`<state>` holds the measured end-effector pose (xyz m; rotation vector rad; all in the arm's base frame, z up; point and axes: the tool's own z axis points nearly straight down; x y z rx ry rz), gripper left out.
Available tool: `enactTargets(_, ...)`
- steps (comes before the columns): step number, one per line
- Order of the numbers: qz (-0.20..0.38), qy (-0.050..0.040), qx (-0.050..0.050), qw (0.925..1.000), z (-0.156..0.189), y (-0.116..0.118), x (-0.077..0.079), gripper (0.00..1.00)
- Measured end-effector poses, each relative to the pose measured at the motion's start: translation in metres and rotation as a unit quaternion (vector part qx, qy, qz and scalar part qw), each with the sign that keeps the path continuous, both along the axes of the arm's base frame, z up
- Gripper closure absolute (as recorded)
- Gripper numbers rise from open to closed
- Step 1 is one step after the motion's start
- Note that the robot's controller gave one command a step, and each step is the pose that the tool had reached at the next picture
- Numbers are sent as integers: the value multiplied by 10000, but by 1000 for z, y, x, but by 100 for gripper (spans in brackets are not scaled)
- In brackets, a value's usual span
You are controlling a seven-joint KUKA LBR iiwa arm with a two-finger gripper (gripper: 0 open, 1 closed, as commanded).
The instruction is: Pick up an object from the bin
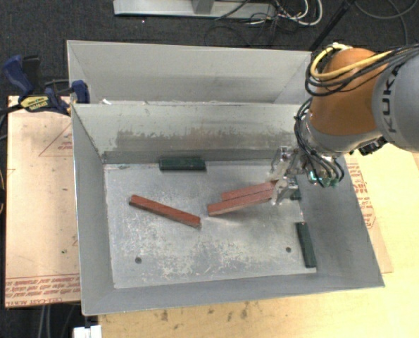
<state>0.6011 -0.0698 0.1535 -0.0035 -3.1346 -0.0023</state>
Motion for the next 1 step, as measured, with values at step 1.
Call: enactTargets(1,7,-39,-5,10000,4,0,2,0)
